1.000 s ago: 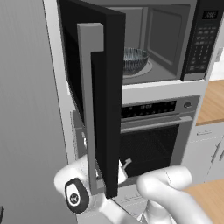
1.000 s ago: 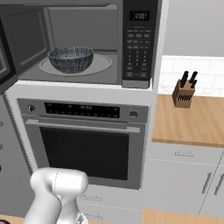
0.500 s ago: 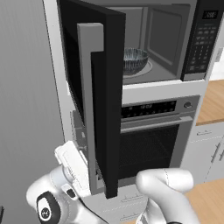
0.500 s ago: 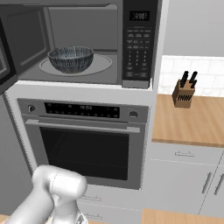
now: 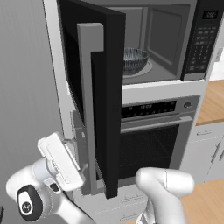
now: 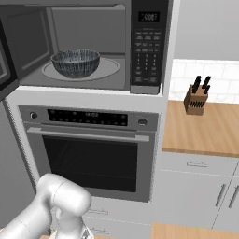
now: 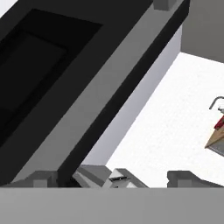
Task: Pick the garlic from the sink and place it in the bowl. Then pick the bowl and place it in the microwave. Then close the microwave door and press the start button.
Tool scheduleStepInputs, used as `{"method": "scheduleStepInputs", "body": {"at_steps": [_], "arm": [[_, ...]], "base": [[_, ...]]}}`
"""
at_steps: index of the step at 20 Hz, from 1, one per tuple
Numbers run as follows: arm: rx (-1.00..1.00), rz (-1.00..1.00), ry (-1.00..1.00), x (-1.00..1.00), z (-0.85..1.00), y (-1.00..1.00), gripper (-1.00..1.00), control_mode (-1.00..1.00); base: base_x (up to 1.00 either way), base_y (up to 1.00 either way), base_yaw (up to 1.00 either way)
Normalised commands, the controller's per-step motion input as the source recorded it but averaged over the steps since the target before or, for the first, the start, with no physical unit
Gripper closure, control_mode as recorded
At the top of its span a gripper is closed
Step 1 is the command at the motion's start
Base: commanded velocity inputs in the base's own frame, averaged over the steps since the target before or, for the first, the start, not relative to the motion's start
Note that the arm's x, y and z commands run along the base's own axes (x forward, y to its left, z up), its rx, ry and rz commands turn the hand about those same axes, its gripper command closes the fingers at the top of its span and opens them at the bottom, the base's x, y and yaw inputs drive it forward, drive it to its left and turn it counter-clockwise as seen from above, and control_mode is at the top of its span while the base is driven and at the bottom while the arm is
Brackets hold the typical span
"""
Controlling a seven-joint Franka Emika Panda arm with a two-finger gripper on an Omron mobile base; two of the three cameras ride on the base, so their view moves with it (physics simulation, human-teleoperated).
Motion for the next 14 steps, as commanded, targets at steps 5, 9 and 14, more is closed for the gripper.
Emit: {"method": "scheduleStepInputs", "body": {"at_steps": [5, 9, 14], "arm": [[0.15, 0.00, -0.11, 0.00, 0.55, -0.47, -1.00, -1.00], [0.16, 0.01, -0.14, 0.00, 0.36, -0.80, -1.00, -1.00], [0.16, 0.05, -0.13, -0.08, 0.23, -0.96, -1.00, -1.00]], "base": [[0.00, 0.00, 0.00], [0.00, 0.00, 0.00], [0.00, 0.00, 0.00]]}}
